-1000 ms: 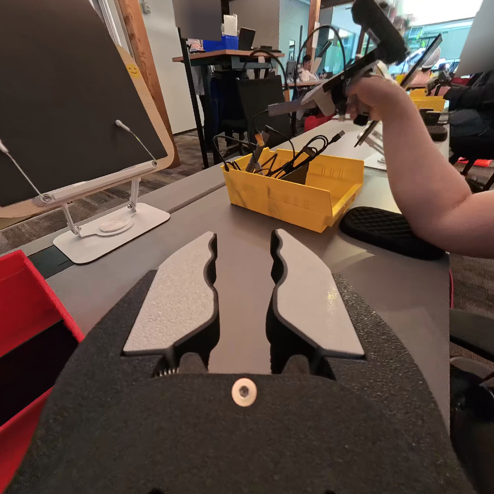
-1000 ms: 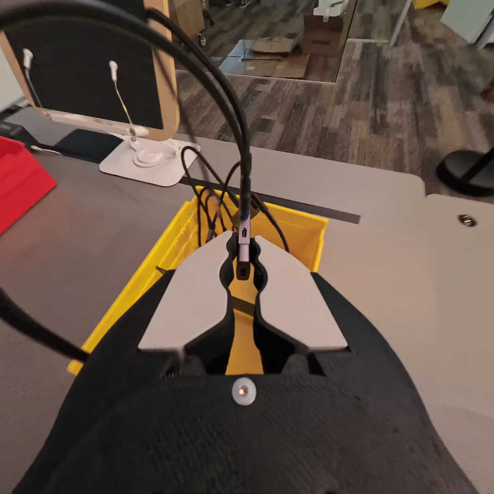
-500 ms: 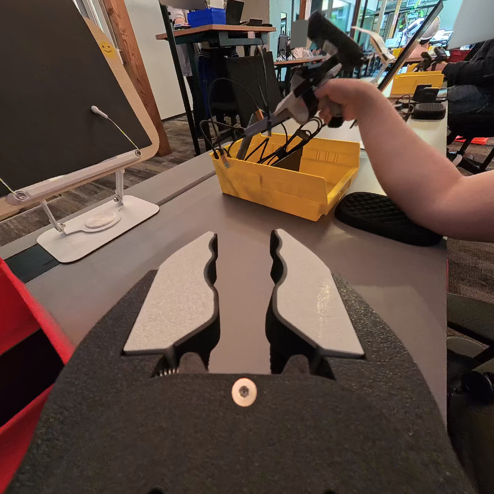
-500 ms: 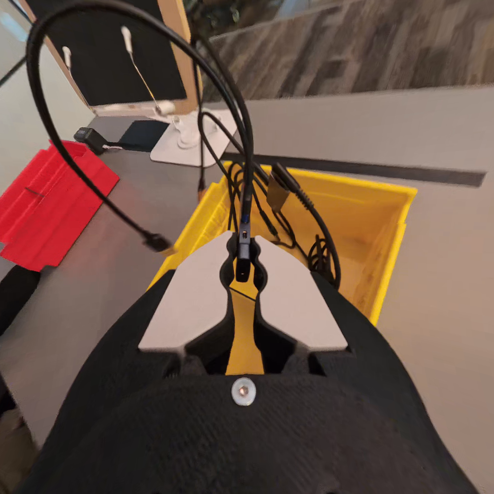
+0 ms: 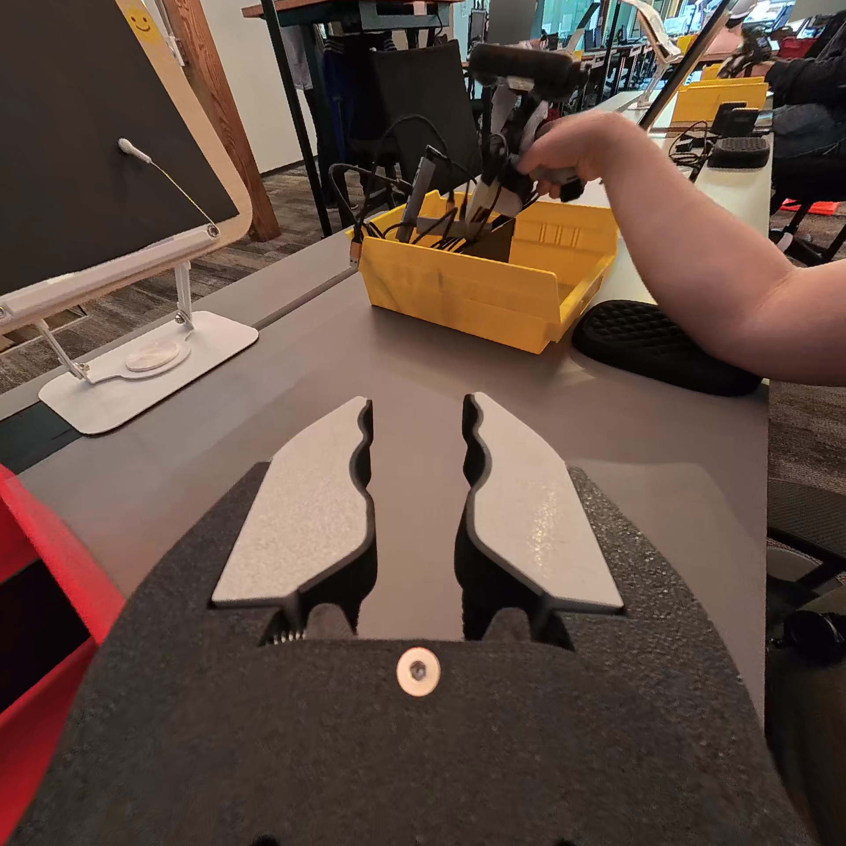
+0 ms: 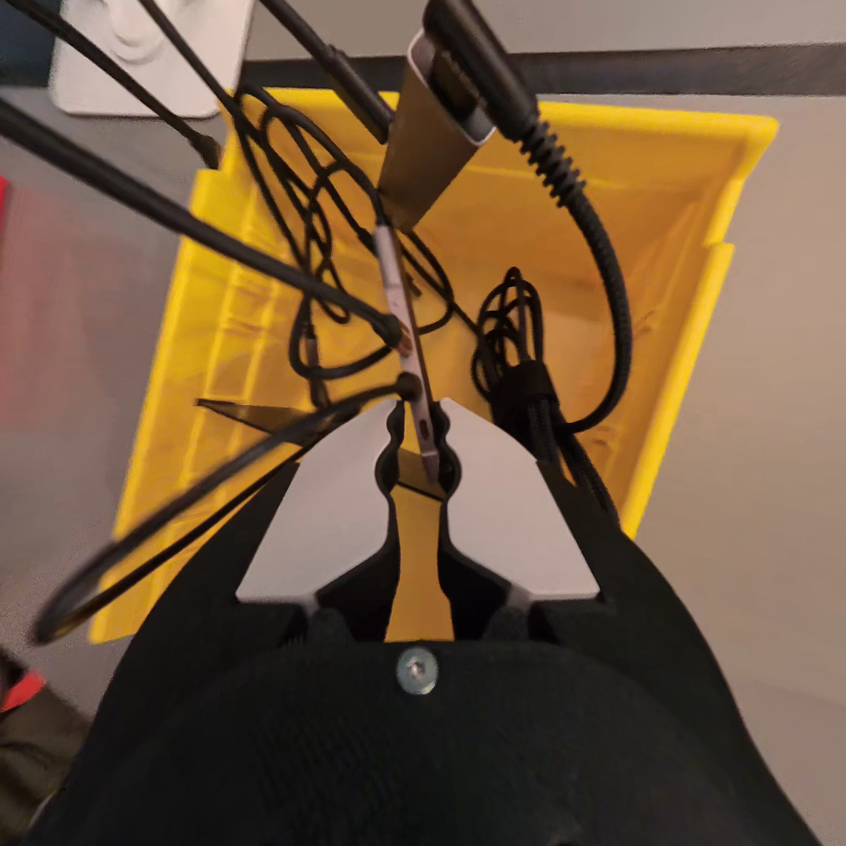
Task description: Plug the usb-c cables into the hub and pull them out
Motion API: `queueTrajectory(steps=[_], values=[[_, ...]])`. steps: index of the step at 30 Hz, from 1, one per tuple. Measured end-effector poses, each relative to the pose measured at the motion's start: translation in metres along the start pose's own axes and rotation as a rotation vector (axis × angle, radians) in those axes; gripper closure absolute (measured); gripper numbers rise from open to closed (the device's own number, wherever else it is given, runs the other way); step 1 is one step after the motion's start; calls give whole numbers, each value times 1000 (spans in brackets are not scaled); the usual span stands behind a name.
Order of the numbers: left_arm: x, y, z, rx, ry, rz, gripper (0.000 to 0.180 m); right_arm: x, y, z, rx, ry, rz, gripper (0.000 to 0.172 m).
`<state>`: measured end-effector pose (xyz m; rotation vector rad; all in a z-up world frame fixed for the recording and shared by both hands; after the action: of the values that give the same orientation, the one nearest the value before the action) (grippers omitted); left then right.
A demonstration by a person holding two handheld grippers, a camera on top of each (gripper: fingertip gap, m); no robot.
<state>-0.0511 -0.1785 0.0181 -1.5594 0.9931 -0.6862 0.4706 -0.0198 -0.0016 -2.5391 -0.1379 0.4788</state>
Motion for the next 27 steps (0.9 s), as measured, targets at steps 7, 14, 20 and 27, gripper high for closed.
queueTrajectory(steps=[7, 14, 20, 27], values=[[-1, -2, -2, -9, -6, 1, 144, -7, 9, -27, -42, -106, 14, 155], [-4, -5, -3, -29, -35, 24, 144, -25, 24, -87, 56, 3, -132, 155], [-31, -16, -39, -2, -318, -51, 144, -8, 54, -130, 165, 110, -71, 144], [-77, -3, -117, 124, -743, -349, 140, 28, 77, -95, -80, 83, 56, 132]])
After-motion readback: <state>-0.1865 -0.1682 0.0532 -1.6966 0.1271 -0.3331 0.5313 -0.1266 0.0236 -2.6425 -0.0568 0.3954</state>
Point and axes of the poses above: each gripper's, where its closed fingertips meet, z out along the fingers, y out of its underside, x = y × z across the jaws, the point moved 10 cm from there along -z, back along the fingers
